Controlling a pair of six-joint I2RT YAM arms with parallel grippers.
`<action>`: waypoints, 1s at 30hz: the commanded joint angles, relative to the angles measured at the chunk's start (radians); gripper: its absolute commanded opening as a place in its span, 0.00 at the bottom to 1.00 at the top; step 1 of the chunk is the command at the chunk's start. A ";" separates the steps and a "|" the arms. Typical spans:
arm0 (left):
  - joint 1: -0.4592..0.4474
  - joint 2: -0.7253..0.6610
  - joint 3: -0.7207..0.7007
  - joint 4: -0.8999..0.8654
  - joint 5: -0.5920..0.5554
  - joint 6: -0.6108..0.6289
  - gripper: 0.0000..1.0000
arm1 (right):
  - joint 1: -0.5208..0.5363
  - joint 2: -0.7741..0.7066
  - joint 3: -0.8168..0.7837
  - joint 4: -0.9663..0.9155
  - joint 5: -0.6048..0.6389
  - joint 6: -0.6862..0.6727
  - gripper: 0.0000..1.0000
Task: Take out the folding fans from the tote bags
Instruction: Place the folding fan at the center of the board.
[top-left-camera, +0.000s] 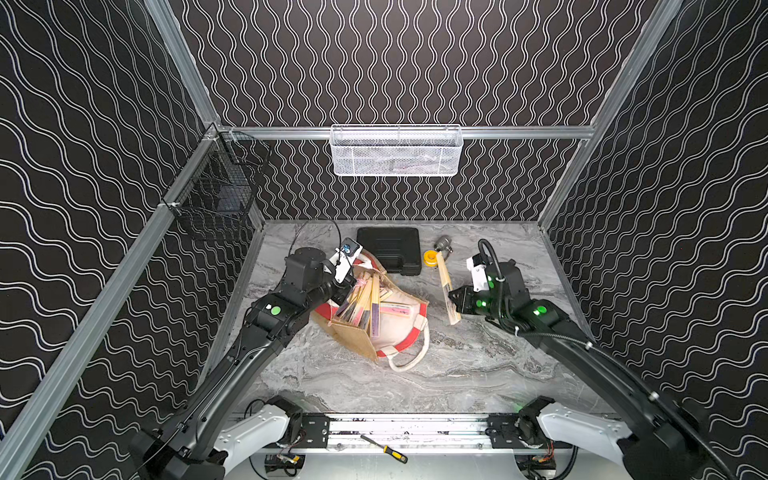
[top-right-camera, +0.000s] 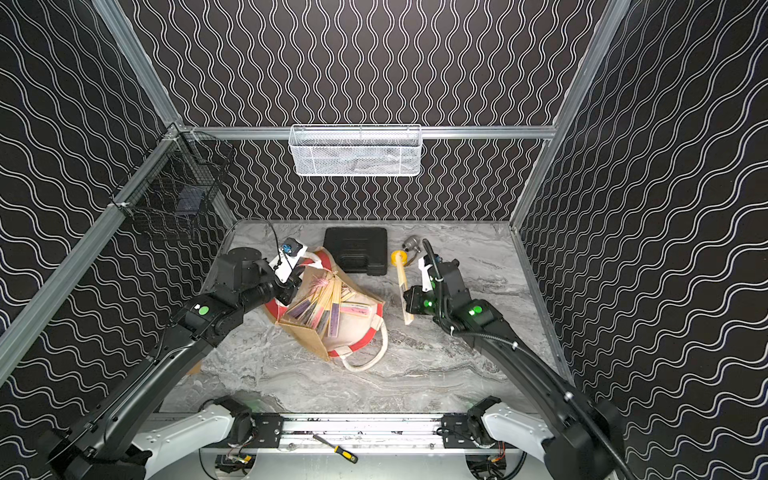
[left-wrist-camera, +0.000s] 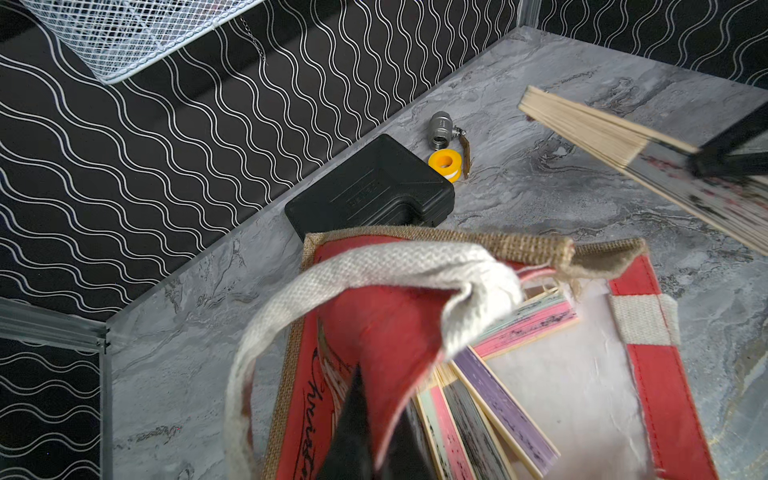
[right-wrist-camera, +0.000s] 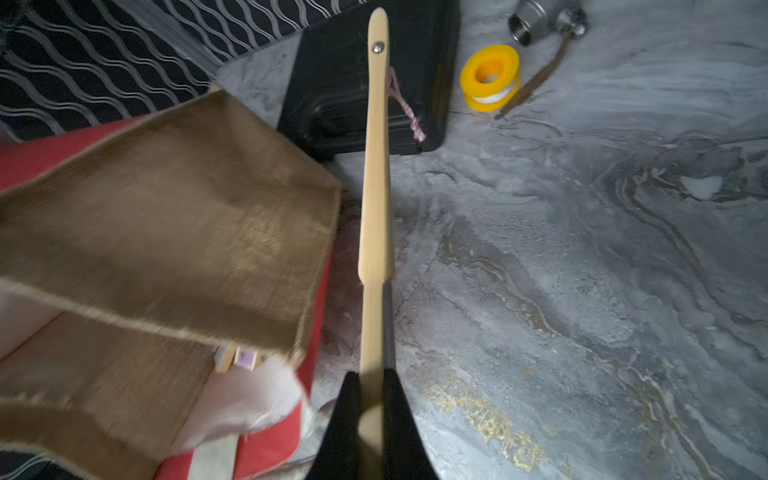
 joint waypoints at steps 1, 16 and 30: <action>0.002 -0.005 -0.002 0.063 0.006 0.011 0.00 | -0.090 0.085 -0.017 0.156 -0.117 0.018 0.08; 0.002 -0.007 -0.005 0.065 0.041 0.008 0.00 | -0.305 0.491 -0.002 0.320 -0.311 0.017 0.07; 0.003 -0.007 -0.011 0.068 0.053 0.008 0.00 | -0.308 0.664 0.049 0.375 -0.309 -0.003 0.09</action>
